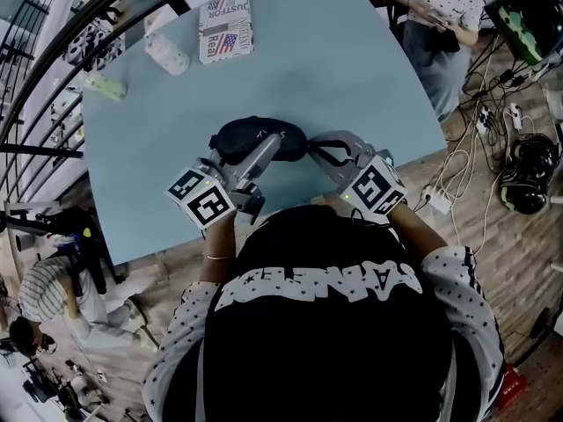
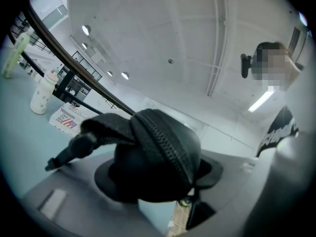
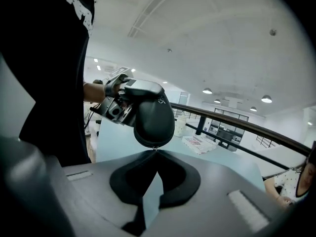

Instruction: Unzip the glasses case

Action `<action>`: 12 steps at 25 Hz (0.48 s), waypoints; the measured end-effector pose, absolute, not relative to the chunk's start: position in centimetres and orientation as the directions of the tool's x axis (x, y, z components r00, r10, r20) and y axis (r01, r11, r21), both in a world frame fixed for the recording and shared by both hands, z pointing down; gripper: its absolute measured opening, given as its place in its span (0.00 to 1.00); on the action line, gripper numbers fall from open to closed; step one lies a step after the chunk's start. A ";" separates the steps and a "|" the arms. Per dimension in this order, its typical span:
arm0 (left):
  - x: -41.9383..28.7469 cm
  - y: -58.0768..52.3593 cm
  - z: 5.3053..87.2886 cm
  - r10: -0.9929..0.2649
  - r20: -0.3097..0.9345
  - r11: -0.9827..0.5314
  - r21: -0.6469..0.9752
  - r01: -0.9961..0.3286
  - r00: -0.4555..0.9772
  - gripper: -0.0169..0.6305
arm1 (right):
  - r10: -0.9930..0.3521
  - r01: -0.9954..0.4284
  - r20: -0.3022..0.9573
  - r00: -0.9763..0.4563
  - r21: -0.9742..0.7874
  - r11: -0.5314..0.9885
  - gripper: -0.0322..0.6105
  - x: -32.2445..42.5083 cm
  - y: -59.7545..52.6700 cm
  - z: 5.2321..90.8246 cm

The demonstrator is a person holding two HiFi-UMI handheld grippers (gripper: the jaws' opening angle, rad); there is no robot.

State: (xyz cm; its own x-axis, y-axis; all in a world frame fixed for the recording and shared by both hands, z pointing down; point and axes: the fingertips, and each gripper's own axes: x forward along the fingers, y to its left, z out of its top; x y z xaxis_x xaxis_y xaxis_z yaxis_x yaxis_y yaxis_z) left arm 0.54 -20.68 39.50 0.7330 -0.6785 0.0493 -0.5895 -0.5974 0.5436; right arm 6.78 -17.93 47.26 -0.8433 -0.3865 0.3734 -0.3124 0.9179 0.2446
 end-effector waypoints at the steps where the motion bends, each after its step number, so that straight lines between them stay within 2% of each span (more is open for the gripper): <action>1: 0.6 -20.7 39.6 -0.674 0.057 -0.599 0.540 -0.591 0.736 0.03 | -0.388 -0.299 0.386 -0.837 0.271 0.915 0.06 6.8 -18.0 47.4; 12: 1.3 -19.6 39.9 -0.624 0.086 -0.638 0.519 -0.569 0.777 0.03 | -0.425 -0.233 0.445 -0.788 0.423 0.875 0.06 7.0 -18.2 47.5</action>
State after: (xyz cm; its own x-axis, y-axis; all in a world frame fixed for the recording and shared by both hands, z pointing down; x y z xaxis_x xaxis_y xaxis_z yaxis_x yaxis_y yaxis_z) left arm 1.25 -19.60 39.94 0.7770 -0.6236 0.0856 -0.5691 -0.6378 0.5190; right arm 6.95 -18.21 47.48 -0.7881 -0.4252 0.4451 -0.2332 0.8754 0.4234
